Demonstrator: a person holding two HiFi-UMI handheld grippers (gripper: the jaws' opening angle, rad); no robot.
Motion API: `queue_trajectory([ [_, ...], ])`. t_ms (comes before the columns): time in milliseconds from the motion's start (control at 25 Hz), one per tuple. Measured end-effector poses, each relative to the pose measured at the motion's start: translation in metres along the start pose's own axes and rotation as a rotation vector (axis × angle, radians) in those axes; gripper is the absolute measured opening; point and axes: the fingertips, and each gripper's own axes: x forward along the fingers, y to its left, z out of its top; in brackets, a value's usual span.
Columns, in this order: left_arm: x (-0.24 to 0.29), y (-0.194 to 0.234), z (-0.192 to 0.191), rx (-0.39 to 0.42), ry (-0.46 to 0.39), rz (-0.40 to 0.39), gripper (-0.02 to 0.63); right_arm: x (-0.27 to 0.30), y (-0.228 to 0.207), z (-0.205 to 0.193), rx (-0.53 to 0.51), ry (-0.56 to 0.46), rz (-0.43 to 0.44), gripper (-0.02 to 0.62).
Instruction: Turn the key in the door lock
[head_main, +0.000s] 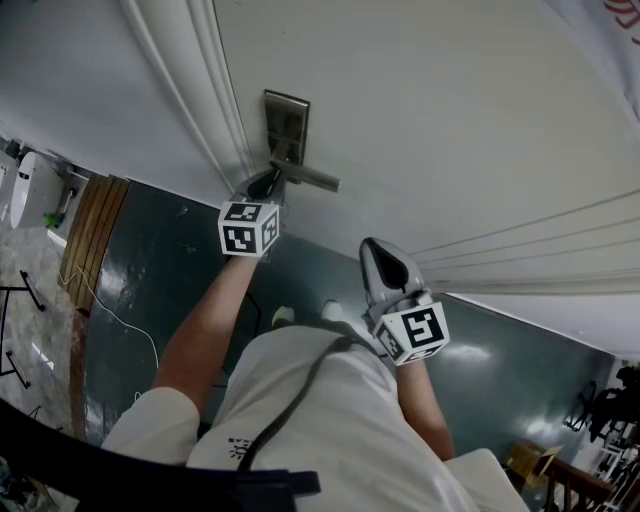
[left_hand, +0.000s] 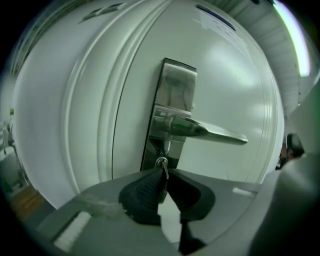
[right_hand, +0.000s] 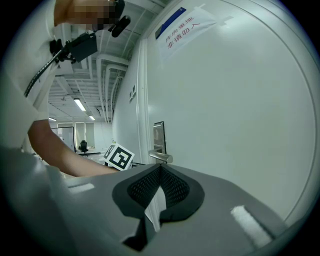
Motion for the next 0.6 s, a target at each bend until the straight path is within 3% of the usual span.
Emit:
queue_trajectory([
  [80, -0.0004, 0.0007, -0.0004, -0.096, -0.004, -0.024, 0.029, -0.0007, 0.0004, -0.0007, 0.001, 0.004, 0.001, 0.008],
  [480, -0.0008, 0.0017, -0.0021, -0.306, -0.002, -0.092, 0.028, 0.0000, 0.0020, -0.0023, 0.004, 0.009, 0.002, 0.008],
  [600, 0.0006, 0.0049, -0.0046, -0.430, -0.011, -0.113, 0.025, 0.0018, 0.0023, -0.0010, 0.001, 0.003, 0.003, 0.008],
])
